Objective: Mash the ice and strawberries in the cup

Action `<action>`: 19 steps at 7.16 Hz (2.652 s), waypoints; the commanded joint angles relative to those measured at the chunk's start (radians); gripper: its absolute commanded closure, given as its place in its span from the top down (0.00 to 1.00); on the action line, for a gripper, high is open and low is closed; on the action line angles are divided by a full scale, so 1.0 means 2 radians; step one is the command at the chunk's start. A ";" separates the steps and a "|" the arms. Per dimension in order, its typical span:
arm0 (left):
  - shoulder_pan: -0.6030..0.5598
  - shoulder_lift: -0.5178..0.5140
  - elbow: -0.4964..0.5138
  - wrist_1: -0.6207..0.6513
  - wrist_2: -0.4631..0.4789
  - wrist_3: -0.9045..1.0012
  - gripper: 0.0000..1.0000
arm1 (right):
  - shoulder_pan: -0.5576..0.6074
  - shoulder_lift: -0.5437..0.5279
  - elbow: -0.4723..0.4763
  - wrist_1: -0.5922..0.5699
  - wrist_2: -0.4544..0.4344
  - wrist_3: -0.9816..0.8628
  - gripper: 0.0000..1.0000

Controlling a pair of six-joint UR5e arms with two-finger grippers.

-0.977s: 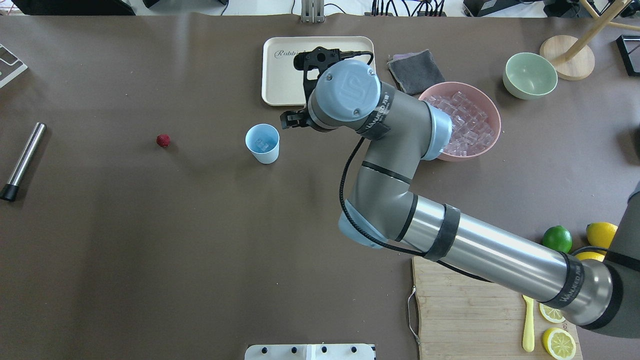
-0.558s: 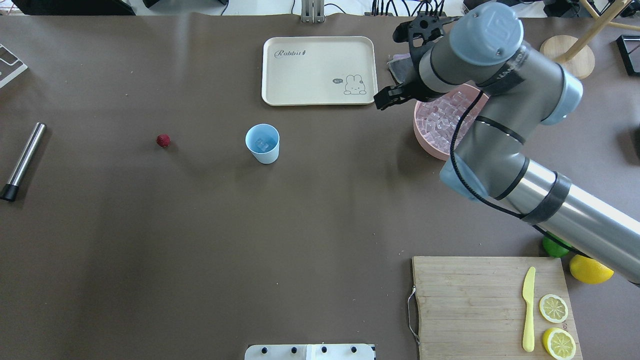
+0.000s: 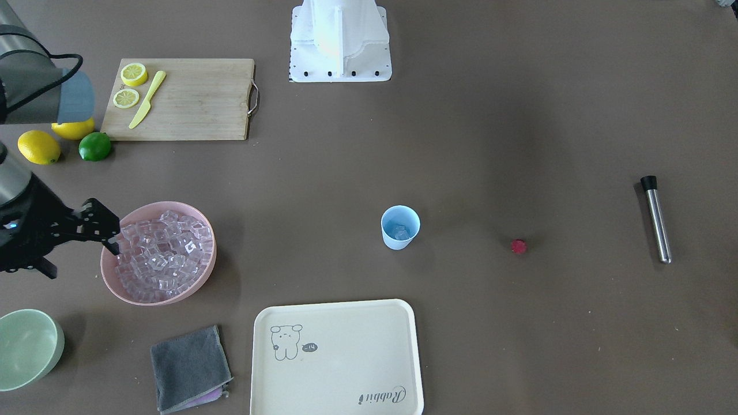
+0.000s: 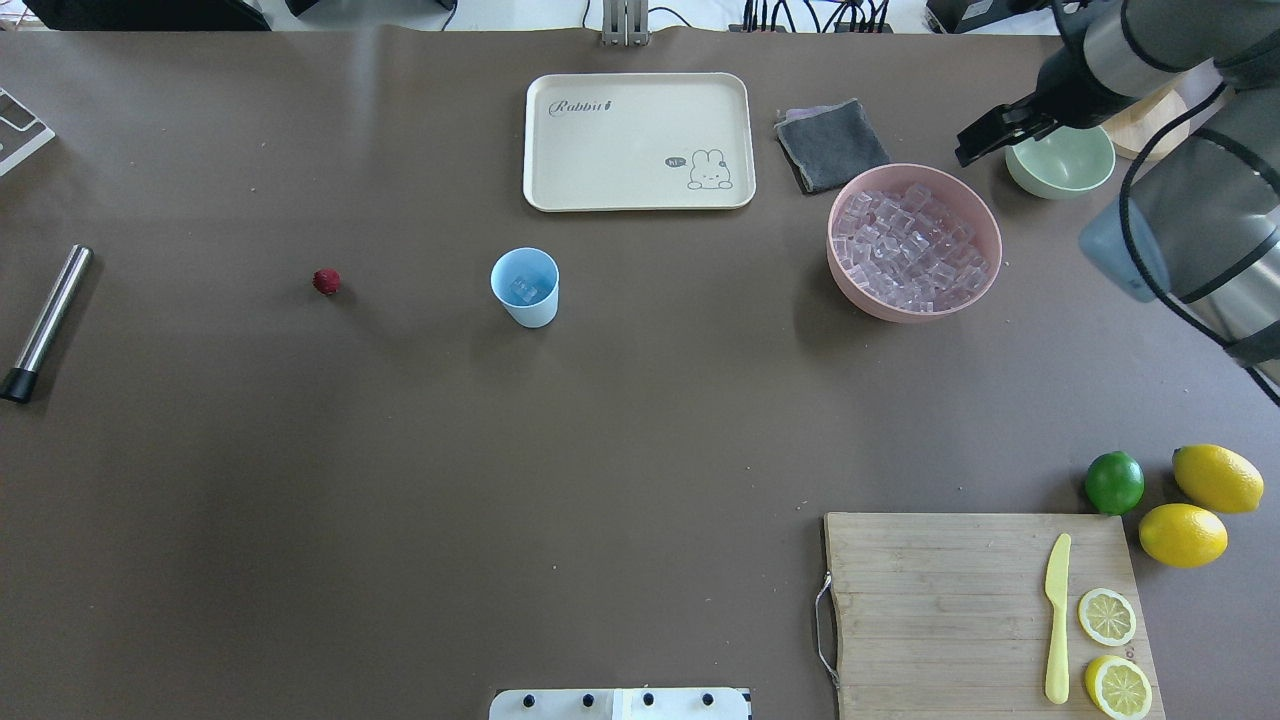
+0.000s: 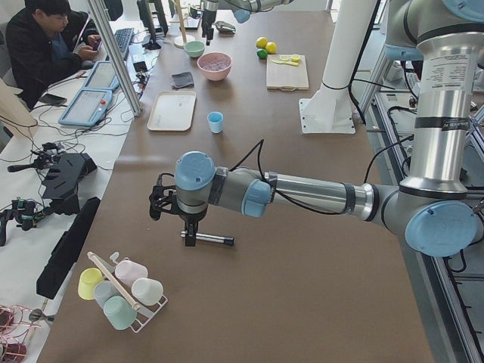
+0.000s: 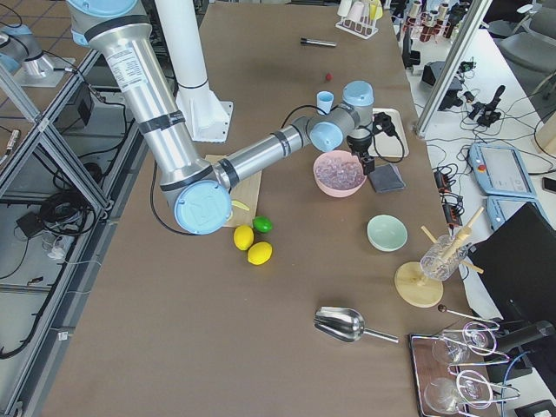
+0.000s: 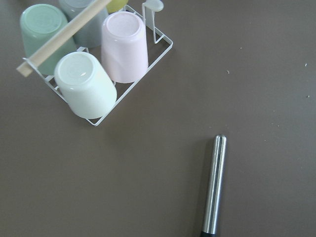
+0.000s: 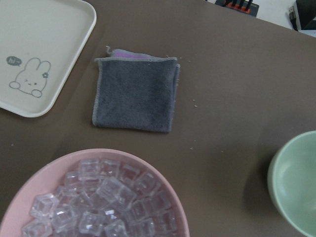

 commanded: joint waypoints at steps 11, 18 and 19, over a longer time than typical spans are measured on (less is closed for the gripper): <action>0.246 -0.210 0.098 -0.005 0.085 -0.274 0.99 | 0.242 -0.205 -0.003 -0.036 0.118 -0.277 0.99; 0.369 -0.209 0.119 -0.093 0.206 -0.279 0.93 | 0.243 -0.236 0.004 -0.028 0.103 -0.297 1.00; 0.371 -0.210 0.120 -0.092 0.206 -0.280 0.93 | 0.244 -0.254 0.019 -0.027 0.102 -0.298 1.00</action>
